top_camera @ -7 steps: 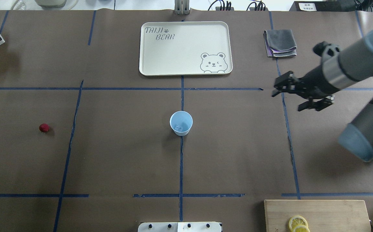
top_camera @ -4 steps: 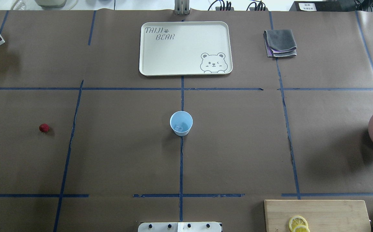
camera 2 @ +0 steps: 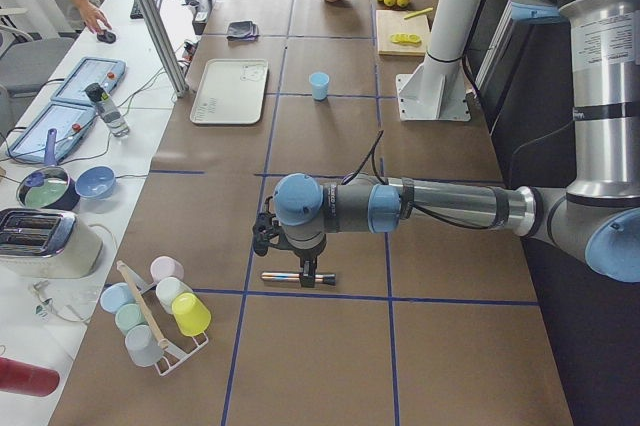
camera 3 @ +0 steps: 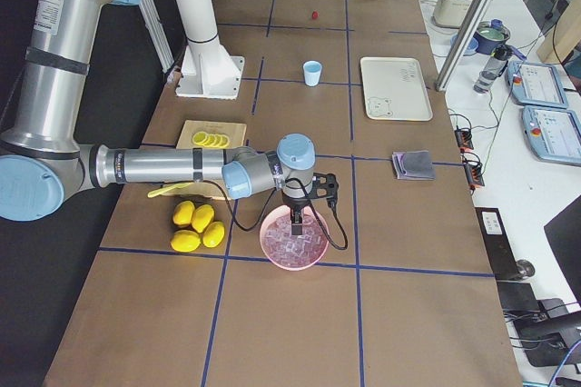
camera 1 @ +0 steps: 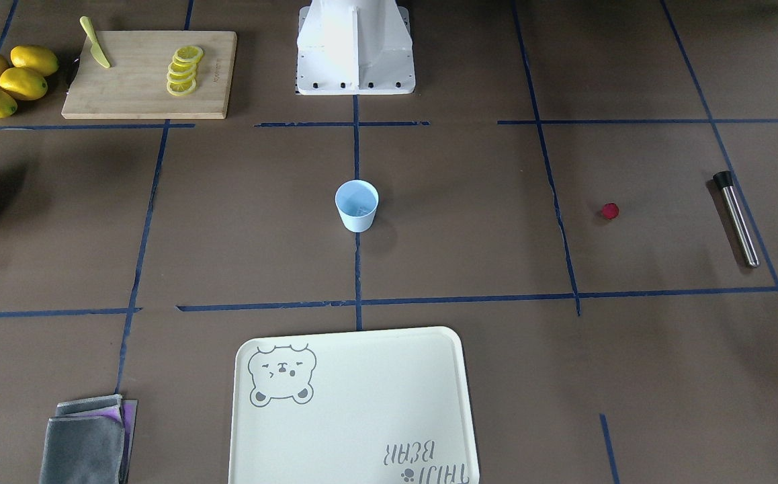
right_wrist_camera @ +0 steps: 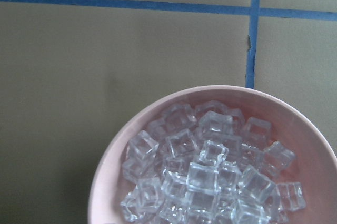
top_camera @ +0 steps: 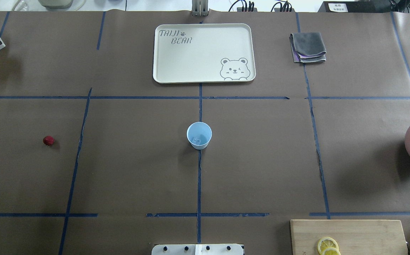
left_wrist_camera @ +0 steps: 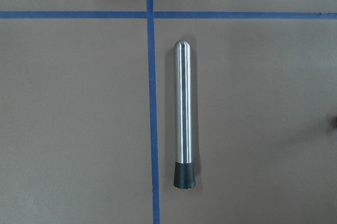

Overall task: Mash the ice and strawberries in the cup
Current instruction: 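Grasp another ice cube from the pink bowl with the right gripper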

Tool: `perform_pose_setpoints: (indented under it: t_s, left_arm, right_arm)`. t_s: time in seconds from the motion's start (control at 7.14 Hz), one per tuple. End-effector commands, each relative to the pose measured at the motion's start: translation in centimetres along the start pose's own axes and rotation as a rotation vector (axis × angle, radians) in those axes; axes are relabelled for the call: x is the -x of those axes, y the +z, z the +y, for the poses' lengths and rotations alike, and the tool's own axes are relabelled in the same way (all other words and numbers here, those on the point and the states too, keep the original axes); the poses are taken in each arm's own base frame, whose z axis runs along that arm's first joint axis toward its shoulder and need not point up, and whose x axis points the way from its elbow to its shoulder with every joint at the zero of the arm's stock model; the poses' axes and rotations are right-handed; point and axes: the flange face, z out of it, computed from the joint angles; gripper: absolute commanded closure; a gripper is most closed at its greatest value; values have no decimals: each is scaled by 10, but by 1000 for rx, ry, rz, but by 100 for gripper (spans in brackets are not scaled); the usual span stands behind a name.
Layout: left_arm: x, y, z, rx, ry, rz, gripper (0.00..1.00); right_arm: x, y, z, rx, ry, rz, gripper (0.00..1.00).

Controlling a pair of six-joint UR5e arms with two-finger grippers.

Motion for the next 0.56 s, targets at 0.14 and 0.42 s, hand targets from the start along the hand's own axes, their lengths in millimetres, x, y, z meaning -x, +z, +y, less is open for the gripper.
perform_pose_setpoints:
  t_s: [0.14, 0.42]
  left_arm:
    - [0, 0, 0, -1, 2, 1, 0]
    - [-1, 0, 0, -1, 3, 5, 0]
  right_arm:
    - [-26, 32, 2, -52, -46, -21, 0]
    - [-6, 43, -2, -31, -49, -32, 1]
